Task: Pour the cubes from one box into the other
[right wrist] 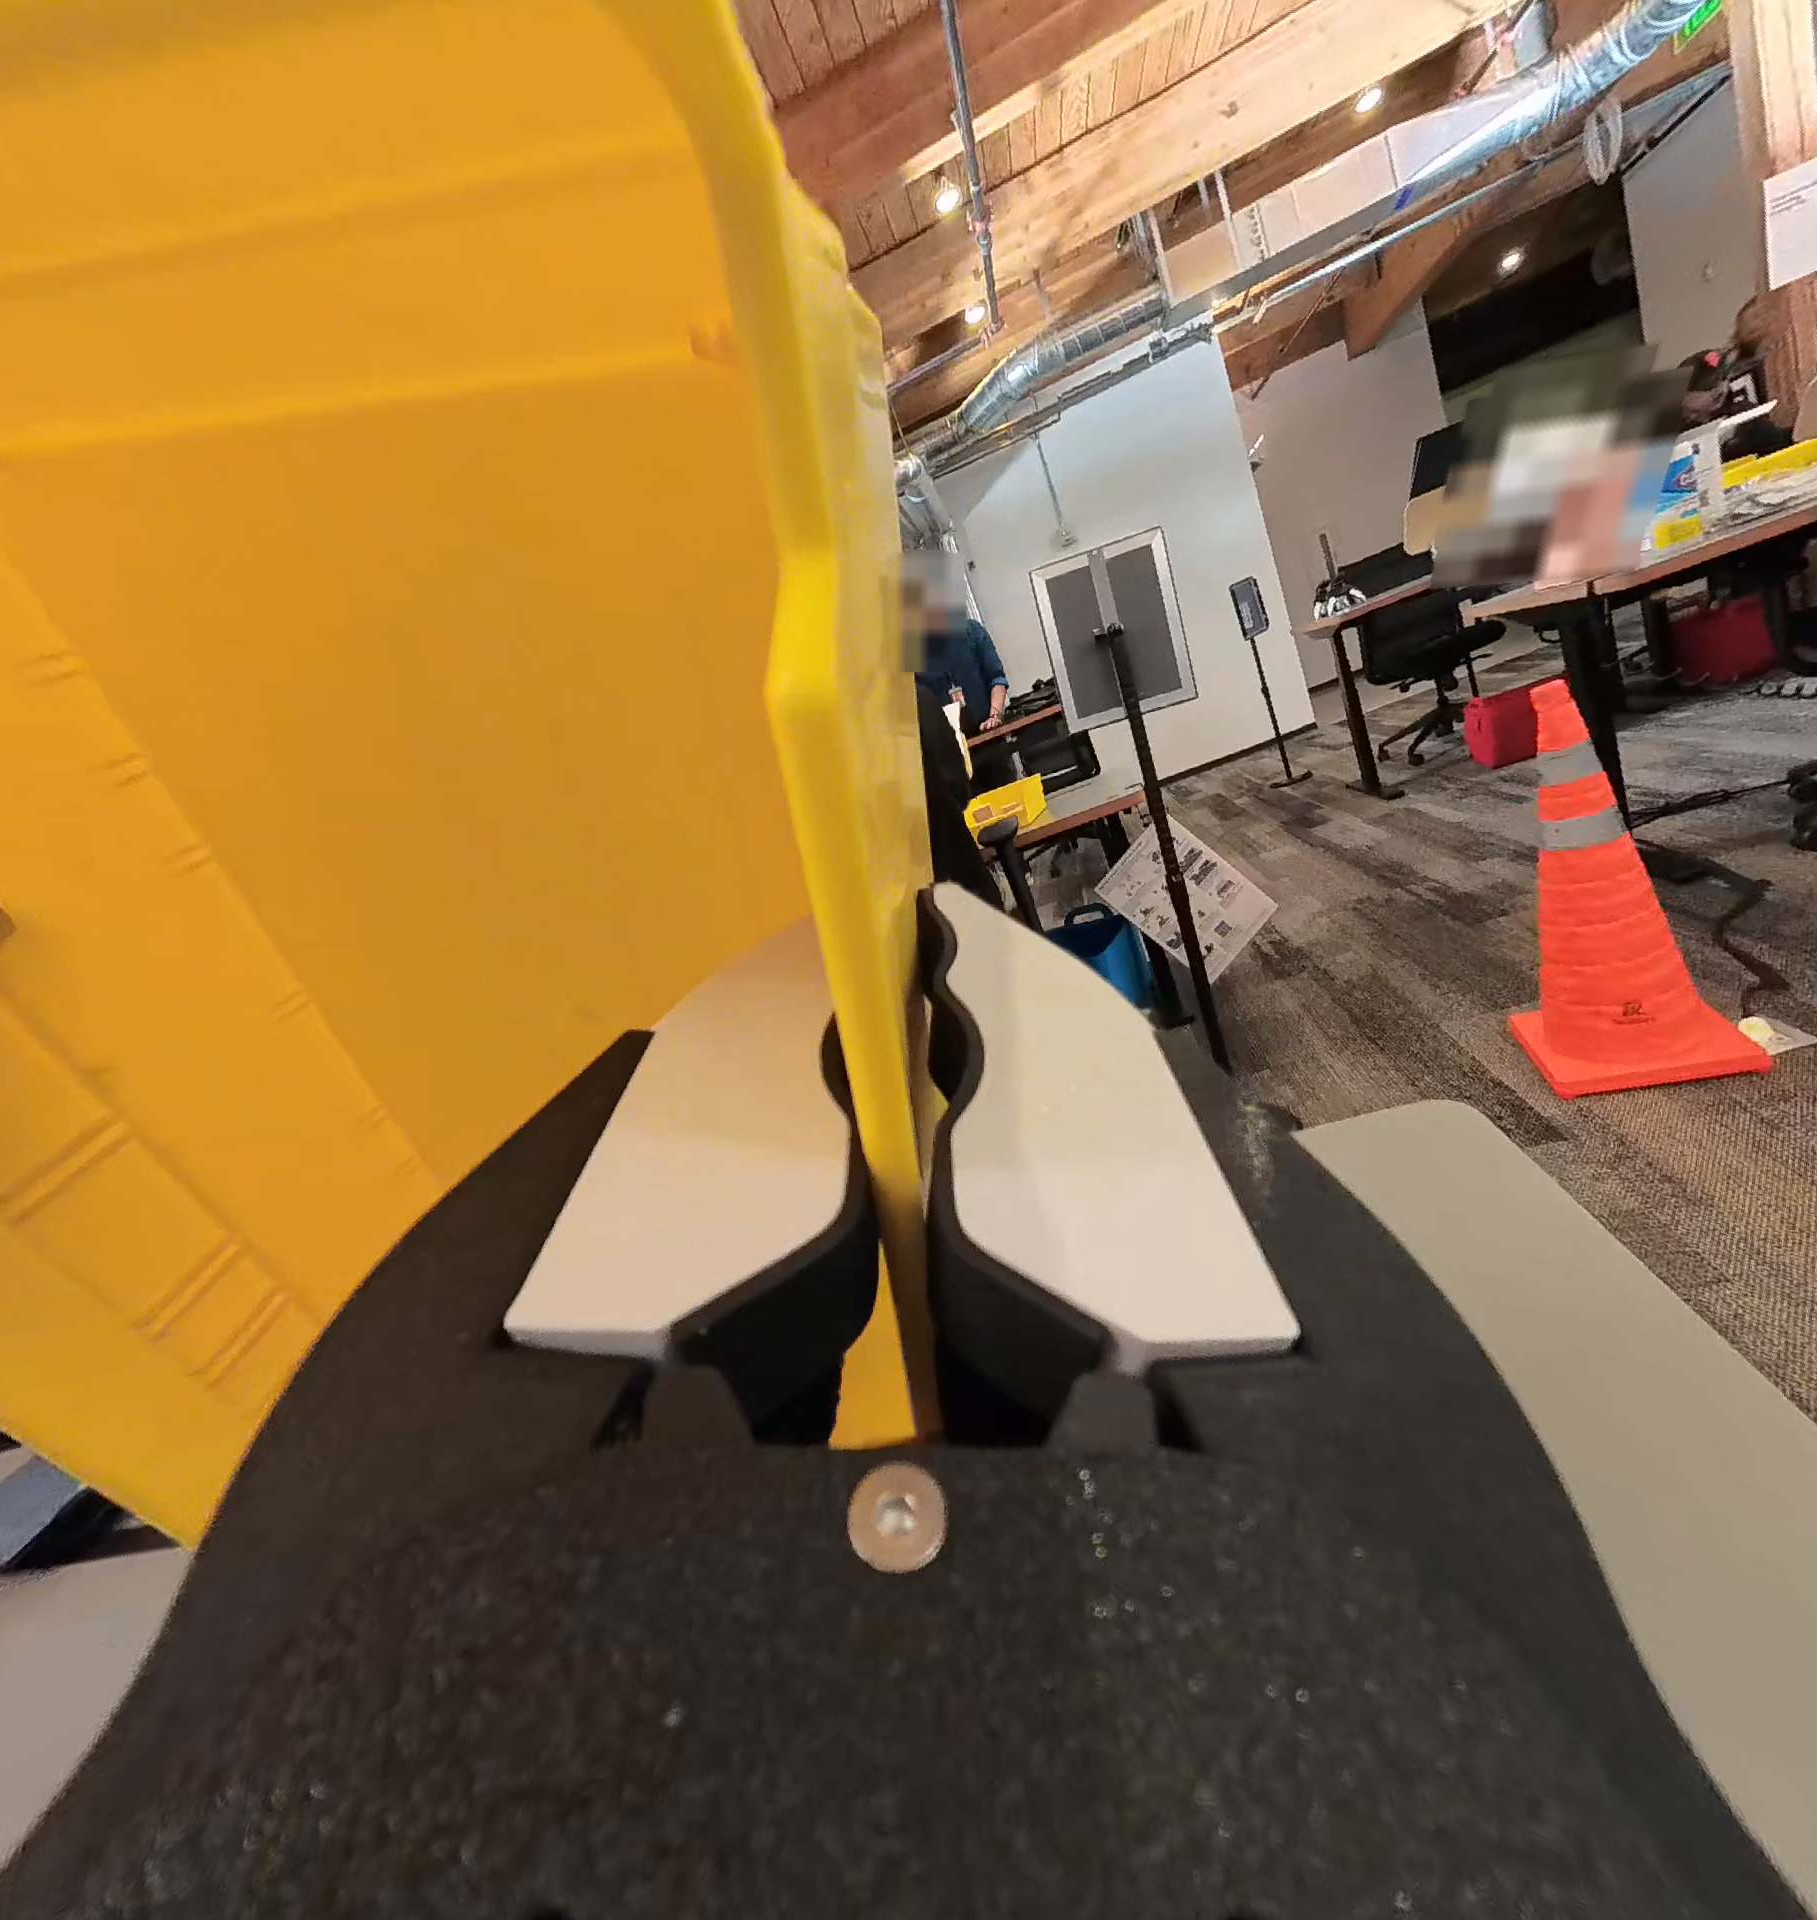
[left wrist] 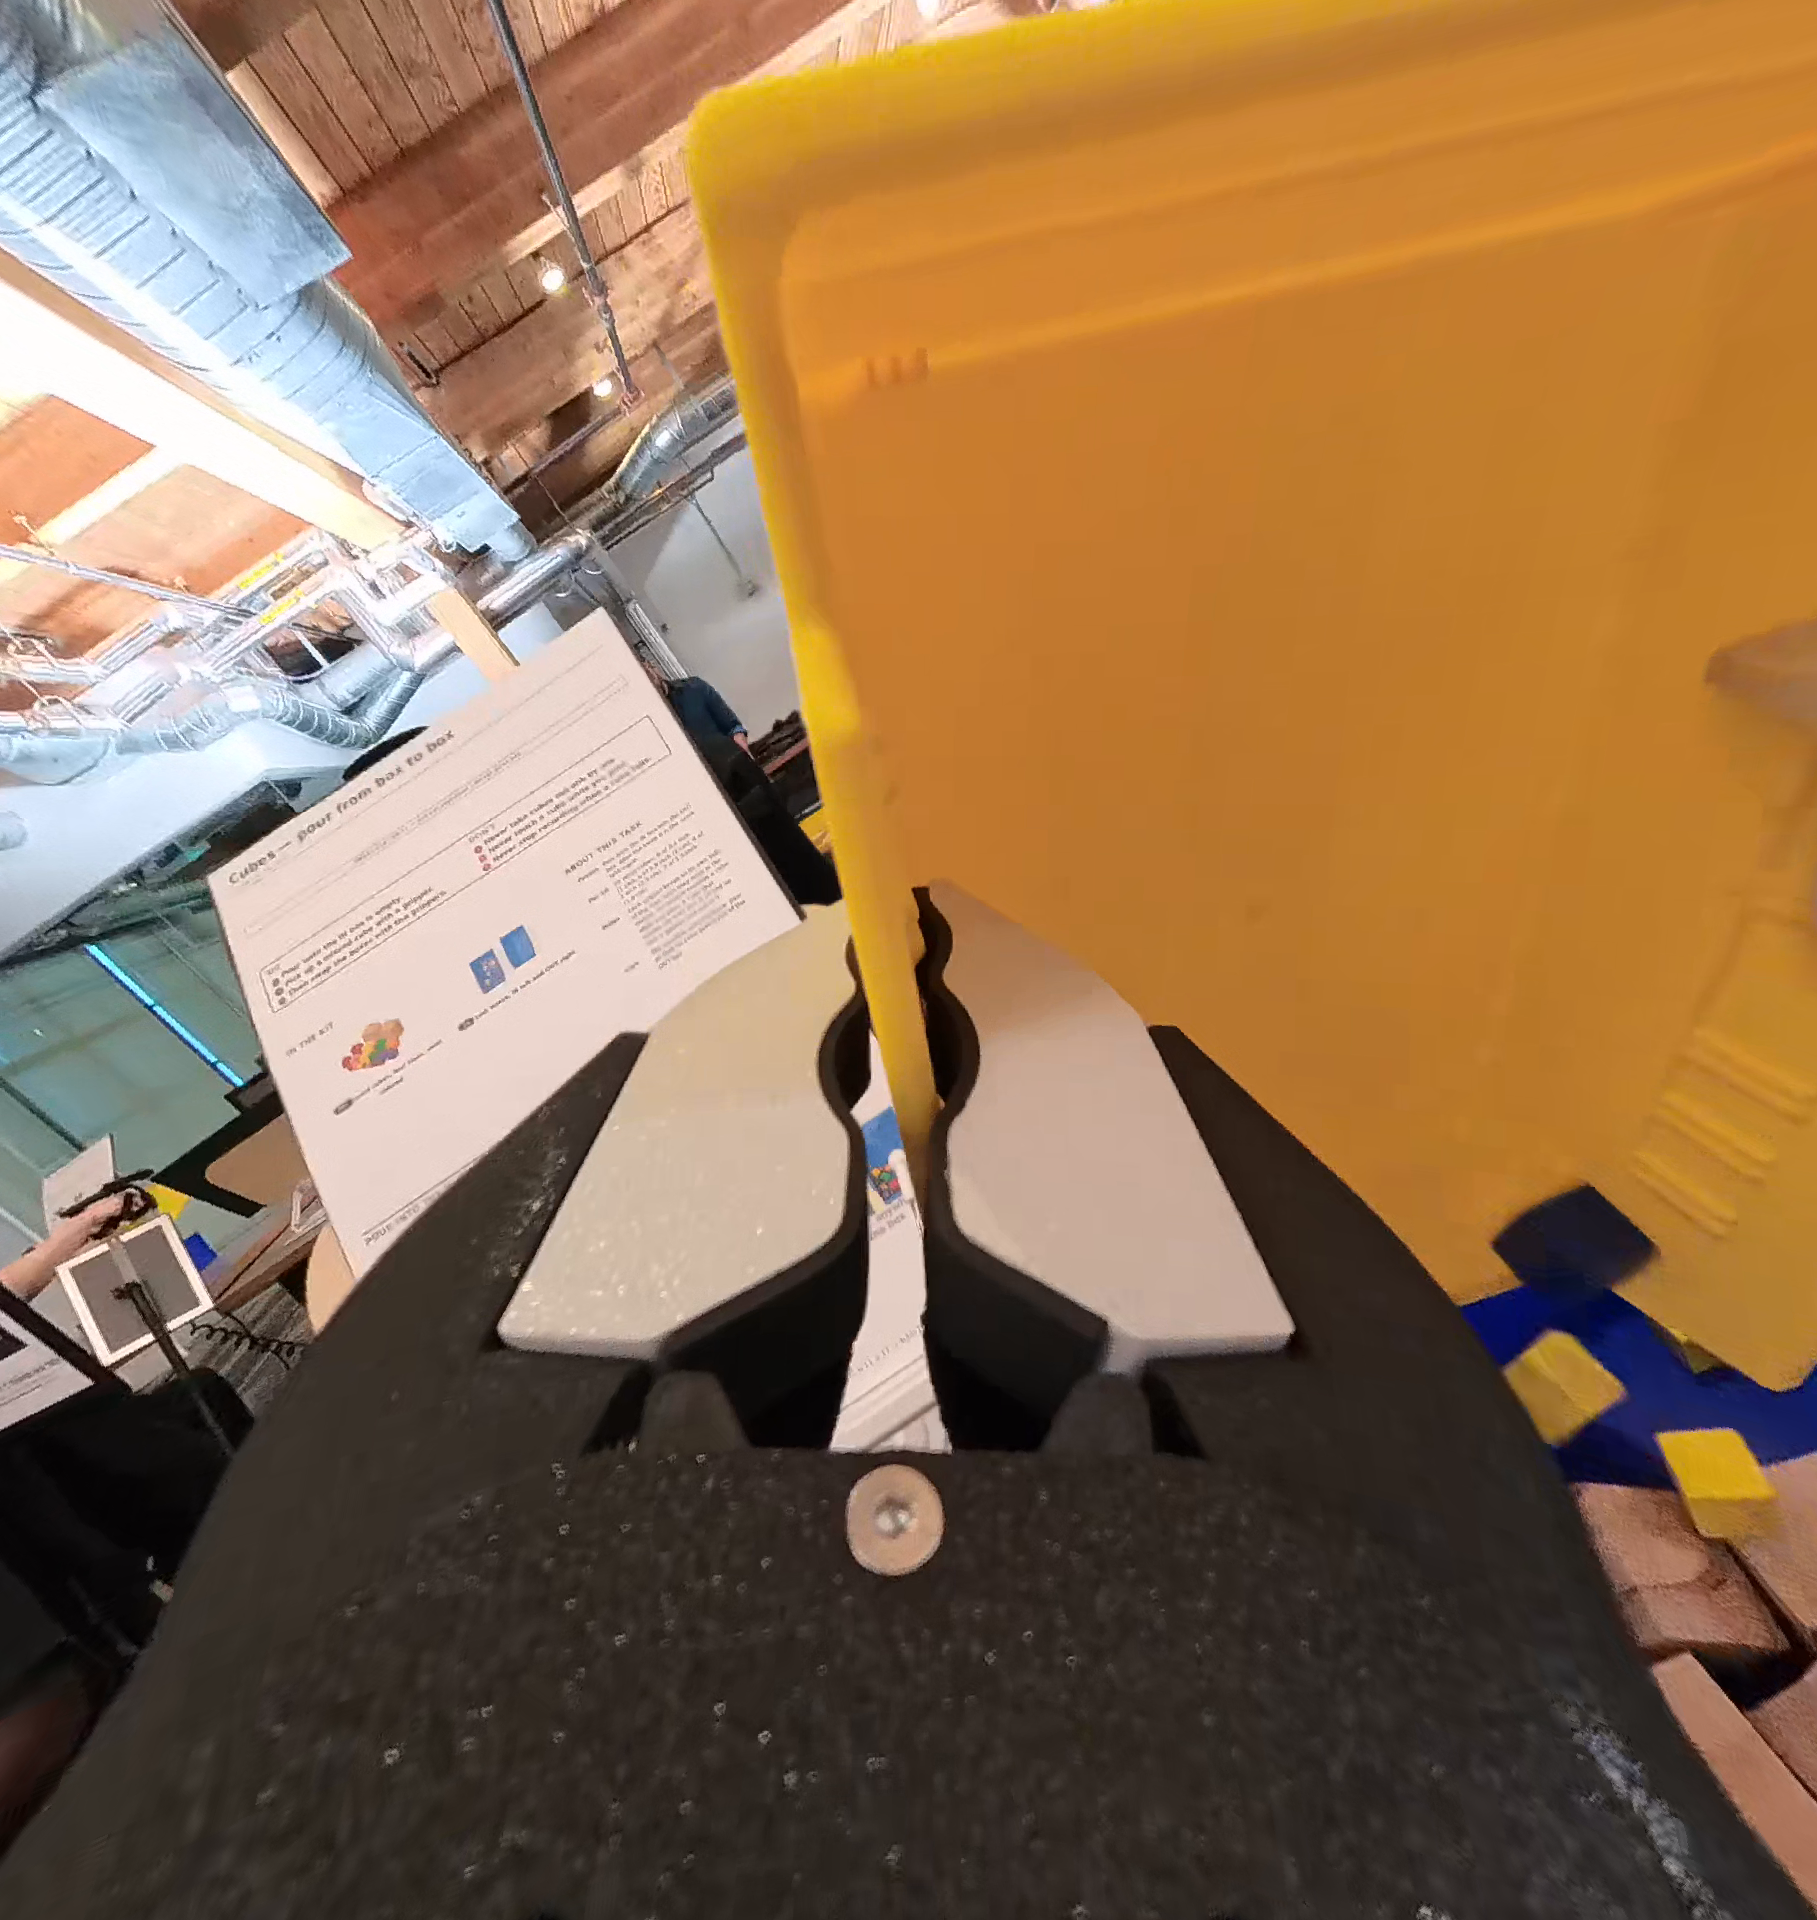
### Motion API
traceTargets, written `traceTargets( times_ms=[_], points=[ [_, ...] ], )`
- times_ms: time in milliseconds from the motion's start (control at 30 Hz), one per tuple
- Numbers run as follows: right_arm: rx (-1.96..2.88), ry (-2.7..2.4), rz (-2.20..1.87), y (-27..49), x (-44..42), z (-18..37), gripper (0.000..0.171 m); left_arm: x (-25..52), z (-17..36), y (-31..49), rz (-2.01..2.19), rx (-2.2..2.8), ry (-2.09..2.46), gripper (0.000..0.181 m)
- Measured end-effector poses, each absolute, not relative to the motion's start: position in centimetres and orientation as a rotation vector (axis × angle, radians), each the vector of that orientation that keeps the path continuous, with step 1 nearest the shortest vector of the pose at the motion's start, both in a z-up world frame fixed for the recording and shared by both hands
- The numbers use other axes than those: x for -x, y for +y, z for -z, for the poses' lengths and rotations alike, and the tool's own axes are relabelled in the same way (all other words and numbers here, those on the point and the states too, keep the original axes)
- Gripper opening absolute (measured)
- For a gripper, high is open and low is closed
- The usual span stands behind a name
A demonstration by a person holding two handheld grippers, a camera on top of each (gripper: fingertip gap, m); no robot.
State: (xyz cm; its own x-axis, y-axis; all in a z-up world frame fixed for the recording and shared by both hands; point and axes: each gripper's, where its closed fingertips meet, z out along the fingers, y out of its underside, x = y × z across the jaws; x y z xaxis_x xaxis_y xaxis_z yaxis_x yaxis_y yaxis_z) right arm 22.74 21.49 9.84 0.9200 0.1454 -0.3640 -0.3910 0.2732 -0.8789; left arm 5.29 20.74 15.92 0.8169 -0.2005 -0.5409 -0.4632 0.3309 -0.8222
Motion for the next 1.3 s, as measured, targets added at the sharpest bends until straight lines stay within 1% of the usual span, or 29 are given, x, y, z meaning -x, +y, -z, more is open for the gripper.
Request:
traceTargets(
  times_ms=[200, 367, 467, 567, 633, 700, 767, 833, 1000, 1133, 1233, 1300],
  points=[
    [1.231, 0.22, -0.35, 21.3, -22.7, -10.8, 0.003, -5.1, -16.7, 20.5, -0.195, 1.222, 0.63, 0.005],
    [1.291, 0.174, -0.308, 21.0, -20.2, -13.8, 0.003, -2.4, -18.7, 20.1, -0.2, 1.254, 0.607, 0.005],
    [1.414, 0.139, -0.276, 21.6, -16.1, -16.1, 0.003, 1.8, -20.4, 21.0, -0.121, 1.399, 0.548, 0.005],
    [1.599, 0.089, -0.262, 22.6, -9.8, -17.8, 0.003, 8.1, -21.8, 22.1, -0.092, 1.567, 0.497, 0.005],
    [1.745, 0.046, -0.27, 23.1, -4.8, -18.1, 0.004, 13.0, -22.1, 22.5, -0.114, 1.696, 0.494, 0.005],
    [1.935, -0.029, -0.299, 23.3, 0.9, -17.3, 0.005, 18.7, -21.4, 22.4, -0.121, 1.86, 0.489, 0.005],
    [2.099, -0.113, -0.34, 23.0, 7.1, -15.5, 0.005, 24.8, -19.7, 21.8, -0.112, 2.033, 0.475, 0.005],
    [2.26, -0.201, -0.362, 22.4, 13.2, -12.4, 0.005, 30.9, -16.9, 20.9, -0.135, 2.21, 0.464, 0.005],
    [2.641, -0.277, -0.492, 19.8, 26.7, -1.2, 0.006, 44.2, -6.9, 18.9, -0.162, 2.607, 0.412, 0.005],
    [2.842, -0.231, -0.445, 19.4, 32.3, 6.7, 0.005, 50.2, 2.1, 18.5, -0.072, 2.804, 0.376, 0.005],
    [2.947, -0.295, -0.332, 19.5, 34.6, 10.7, 0.005, 52.9, 7.6, 19.0, -0.013, 2.899, 0.339, 0.006],
    [2.979, -0.314, -0.298, 20.2, 35.4, 12.4, 0.006, 53.8, 10.0, 20.0, 0.074, 2.912, 0.323, 0.006]
  ],
)
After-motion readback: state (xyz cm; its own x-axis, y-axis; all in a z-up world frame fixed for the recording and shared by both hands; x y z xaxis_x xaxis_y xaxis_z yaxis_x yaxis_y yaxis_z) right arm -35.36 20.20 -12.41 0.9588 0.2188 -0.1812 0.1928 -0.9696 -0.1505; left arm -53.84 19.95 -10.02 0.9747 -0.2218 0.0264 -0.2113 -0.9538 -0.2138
